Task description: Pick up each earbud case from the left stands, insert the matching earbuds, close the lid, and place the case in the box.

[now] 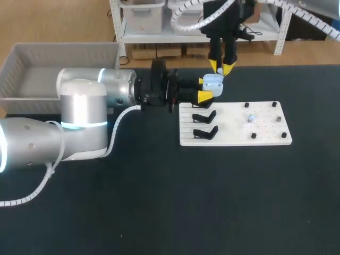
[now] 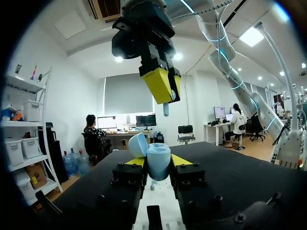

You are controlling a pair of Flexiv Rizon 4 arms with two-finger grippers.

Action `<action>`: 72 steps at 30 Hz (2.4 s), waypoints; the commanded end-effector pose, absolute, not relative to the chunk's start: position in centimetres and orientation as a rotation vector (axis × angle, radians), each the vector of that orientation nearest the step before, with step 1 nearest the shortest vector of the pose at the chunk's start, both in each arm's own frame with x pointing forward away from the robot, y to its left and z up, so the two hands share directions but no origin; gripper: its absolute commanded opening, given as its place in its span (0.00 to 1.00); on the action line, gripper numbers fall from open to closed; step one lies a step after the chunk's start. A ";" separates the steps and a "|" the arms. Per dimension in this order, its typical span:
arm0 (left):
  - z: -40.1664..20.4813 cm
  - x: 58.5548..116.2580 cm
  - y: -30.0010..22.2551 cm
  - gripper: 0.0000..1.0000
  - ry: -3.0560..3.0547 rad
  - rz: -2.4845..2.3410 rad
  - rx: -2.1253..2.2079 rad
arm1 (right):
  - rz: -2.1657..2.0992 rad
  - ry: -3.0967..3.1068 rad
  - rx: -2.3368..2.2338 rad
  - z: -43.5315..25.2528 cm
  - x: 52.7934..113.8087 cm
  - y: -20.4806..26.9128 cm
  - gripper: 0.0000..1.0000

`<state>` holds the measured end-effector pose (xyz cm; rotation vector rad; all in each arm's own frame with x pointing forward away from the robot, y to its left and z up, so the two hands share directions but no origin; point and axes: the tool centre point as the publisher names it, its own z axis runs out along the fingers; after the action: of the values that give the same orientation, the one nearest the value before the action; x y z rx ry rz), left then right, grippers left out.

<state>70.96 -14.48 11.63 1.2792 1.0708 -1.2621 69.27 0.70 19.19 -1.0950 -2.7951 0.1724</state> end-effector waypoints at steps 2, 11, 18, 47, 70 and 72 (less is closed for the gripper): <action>10.9 70.6 -14.5 0.00 1.041 -1.276 1.235 | 0.156 -2.808 -1.136 18.4 68.5 0.8 0.00; 10.9 70.6 -14.5 0.00 1.041 -1.276 1.235 | 0.179 -2.796 -1.181 17.6 68.5 0.6 0.00; 10.9 70.6 -14.5 0.00 1.041 -1.276 1.235 | 0.188 -2.789 -1.179 17.3 68.8 0.9 0.00; 11.7 70.6 -14.3 0.00 1.037 -1.256 1.239 | 0.138 -2.797 -1.160 18.6 69.1 1.4 0.00; 14.8 71.0 -14.4 0.00 1.083 -1.215 1.277 | 0.014 -2.835 -1.166 21.1 68.3 0.6 0.00; 14.9 71.0 -14.6 0.00 1.084 -1.213 1.274 | 0.008 -2.837 -1.165 21.3 68.3 0.5 0.00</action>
<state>71.20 -14.36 14.82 1.2786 1.0786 -1.2207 68.94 0.94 21.23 -1.1549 -2.8217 0.0524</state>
